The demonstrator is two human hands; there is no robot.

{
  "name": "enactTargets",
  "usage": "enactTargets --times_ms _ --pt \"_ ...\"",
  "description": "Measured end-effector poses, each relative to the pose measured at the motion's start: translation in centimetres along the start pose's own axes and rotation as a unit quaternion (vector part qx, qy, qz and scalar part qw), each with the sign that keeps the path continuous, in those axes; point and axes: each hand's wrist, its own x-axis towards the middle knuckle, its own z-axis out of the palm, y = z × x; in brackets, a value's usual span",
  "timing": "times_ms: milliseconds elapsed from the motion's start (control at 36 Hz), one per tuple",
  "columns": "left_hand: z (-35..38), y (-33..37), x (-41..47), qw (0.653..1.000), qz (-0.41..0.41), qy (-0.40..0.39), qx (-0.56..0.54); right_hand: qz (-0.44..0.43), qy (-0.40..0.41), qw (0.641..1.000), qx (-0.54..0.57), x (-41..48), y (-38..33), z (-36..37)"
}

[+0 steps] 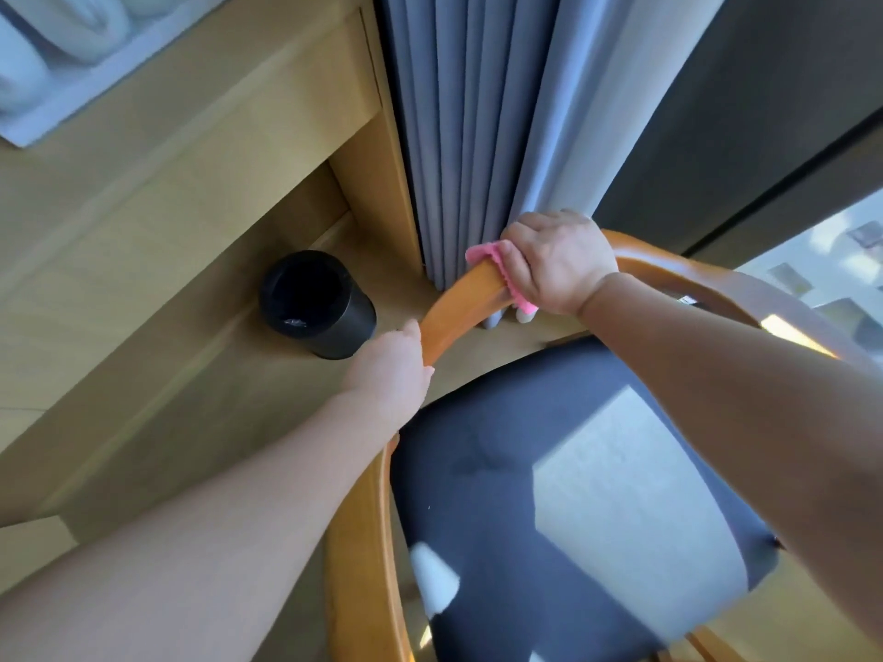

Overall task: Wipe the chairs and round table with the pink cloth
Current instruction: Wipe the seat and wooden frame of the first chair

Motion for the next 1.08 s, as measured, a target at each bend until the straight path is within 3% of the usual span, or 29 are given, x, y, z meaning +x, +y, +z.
enactTargets --times_ms 139,250,389,500,667,806,1084 --pt "-2.8 3.2 3.0 0.992 0.105 0.074 -0.004 -0.003 0.007 1.0 -0.007 0.1 0.0 0.3" --pt "-3.6 5.0 4.4 0.991 0.105 0.063 0.054 0.002 0.007 1.0 0.009 0.1 0.3 0.3" --pt "-3.7 4.8 4.1 0.991 0.102 0.063 0.051 -0.002 0.016 0.999 0.032 -0.1 0.4 0.2" --pt "-3.8 4.9 4.2 0.993 0.095 0.049 0.059 0.082 -0.017 0.996 0.027 -1.0 2.4 0.1" --pt "-3.9 5.1 4.3 0.993 0.084 0.03 0.072 0.24 0.037 0.97 0.03 -5.4 8.1 1.6" --pt "-4.0 6.1 5.0 0.993 0.079 0.018 0.086 0.256 0.067 0.964 0.013 -6.6 9.6 2.6" --pt "-3.2 14.1 11.6 0.956 0.253 0.073 0.13 0.233 0.094 0.967 0.033 -6.7 9.9 2.6"
